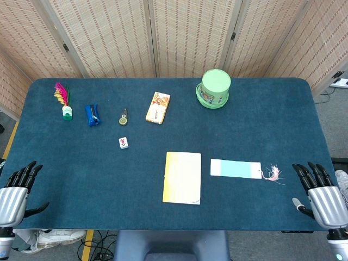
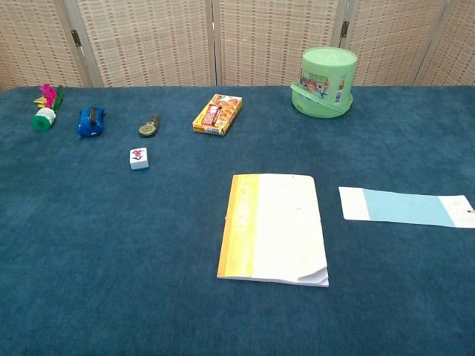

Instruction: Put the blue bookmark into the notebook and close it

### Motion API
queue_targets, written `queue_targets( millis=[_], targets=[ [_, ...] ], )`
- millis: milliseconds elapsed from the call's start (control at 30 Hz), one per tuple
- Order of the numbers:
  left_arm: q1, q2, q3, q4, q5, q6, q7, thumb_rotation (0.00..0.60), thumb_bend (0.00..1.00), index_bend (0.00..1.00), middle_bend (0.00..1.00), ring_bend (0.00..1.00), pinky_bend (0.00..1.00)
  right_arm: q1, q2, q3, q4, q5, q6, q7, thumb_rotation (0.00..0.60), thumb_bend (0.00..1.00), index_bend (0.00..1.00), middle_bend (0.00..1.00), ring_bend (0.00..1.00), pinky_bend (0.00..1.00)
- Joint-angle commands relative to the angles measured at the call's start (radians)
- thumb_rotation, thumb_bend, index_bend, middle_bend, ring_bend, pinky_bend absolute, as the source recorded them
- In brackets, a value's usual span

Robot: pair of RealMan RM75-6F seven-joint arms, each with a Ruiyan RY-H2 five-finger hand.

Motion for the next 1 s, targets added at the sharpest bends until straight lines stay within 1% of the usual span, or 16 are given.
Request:
queue_targets(
  millis=[33, 333, 500, 600, 733, 900, 1000],
  targets=[
    [-0.001, 0.000, 0.001, 0.001, -0.002, -0.003, 0.002, 0.600, 0.11, 0.11, 0.07, 0.13, 0.18, 0.000, -0.002, 0.003, 0.002, -0.003, -0.007, 0.001, 0.600, 0.15, 0.09, 0.16, 0.08, 0.10],
    [0.001, 0.000, 0.002, 0.000, 0.001, 0.002, -0.001, 0.600, 0.10, 0.11, 0.07, 0.13, 0.18, 0.010, -0.007, 0.006, 0.010, -0.043, -0.029, 0.002, 0.600, 0.15, 0.12, 0.17, 0.08, 0.10],
    [0.003, 0.003, 0.001, -0.002, 0.000, 0.005, -0.002, 0.600, 0.11, 0.11, 0.07, 0.13, 0.18, 0.051, -0.020, 0.007, 0.022, -0.087, -0.079, 0.002, 0.600, 0.18, 0.15, 0.18, 0.09, 0.12],
    [0.005, 0.005, 0.002, -0.005, 0.001, 0.009, -0.004, 0.600, 0.11, 0.11, 0.07, 0.13, 0.18, 0.099, -0.040, 0.013, 0.039, -0.131, -0.125, -0.008, 0.600, 0.20, 0.20, 0.20, 0.10, 0.14],
    [0.011, 0.009, 0.005, -0.006, 0.001, 0.016, -0.006, 0.600, 0.11, 0.11, 0.07, 0.13, 0.18, 0.175, -0.086, 0.023, 0.067, -0.183, -0.203, -0.008, 0.600, 0.22, 0.27, 0.22, 0.10, 0.14],
    [0.020, 0.015, 0.008, -0.005, -0.004, 0.021, -0.009, 0.600, 0.11, 0.11, 0.07, 0.13, 0.18, 0.284, -0.178, 0.036, 0.141, -0.241, -0.310, -0.006, 0.600, 0.25, 0.35, 0.25, 0.10, 0.14],
    [0.025, 0.018, 0.009, -0.001, -0.011, 0.022, -0.016, 0.600, 0.11, 0.11, 0.07, 0.13, 0.18, 0.342, -0.243, 0.035, 0.204, -0.264, -0.364, 0.020, 0.600, 0.26, 0.39, 0.28, 0.14, 0.14]
  ],
)
